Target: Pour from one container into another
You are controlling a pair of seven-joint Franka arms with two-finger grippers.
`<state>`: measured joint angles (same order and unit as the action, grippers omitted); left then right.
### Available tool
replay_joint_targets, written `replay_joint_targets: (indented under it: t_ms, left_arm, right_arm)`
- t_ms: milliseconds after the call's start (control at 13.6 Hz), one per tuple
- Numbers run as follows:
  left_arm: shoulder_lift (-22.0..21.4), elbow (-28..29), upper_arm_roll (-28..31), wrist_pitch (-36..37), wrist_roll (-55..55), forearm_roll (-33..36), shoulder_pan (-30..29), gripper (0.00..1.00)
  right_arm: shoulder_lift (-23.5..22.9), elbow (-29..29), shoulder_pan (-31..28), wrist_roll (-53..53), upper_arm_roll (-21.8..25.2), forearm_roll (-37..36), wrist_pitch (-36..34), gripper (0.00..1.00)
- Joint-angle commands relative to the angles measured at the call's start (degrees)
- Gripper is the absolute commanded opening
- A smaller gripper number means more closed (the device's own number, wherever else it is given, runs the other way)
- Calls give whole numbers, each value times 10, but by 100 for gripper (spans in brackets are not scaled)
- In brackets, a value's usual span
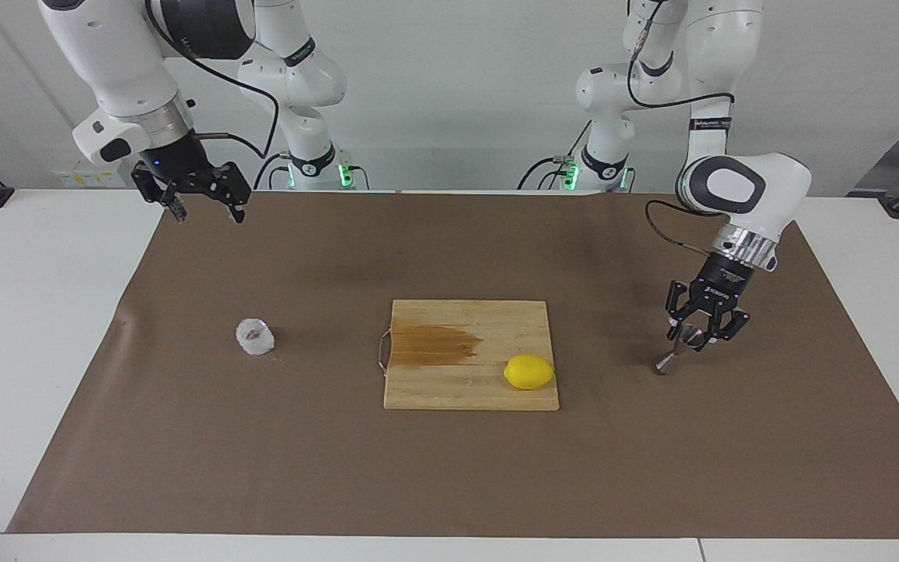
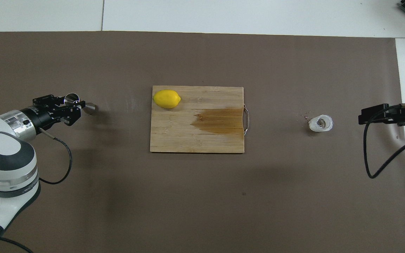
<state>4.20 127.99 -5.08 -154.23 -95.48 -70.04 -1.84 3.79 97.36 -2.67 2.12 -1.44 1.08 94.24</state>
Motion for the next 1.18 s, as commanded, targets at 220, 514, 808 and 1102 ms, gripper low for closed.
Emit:
replay_joint_targets:
  t_ms: [220, 514, 808, 1102]
  left_arm:
    - [-23, -26, 4, 6, -60, -11, 89, 0]
    - [-39, -33, 4, -3, -92, -4, 153, 0]
    - [-36, -56, 2, -3, -91, 15, 219, 0]
    - [-29, -70, -2, -15, -120, 32, 269, 0]
  right_arm:
    - [2, -5, -7, -12, -3, -1, -11, 100]
    - [2, -5, -7, -12, -3, -1, -11, 100]
    - [2, -5, -7, -12, -3, -1, -11, 100]
    - [2, -5, -7, -12, -3, -1, -11, 100]
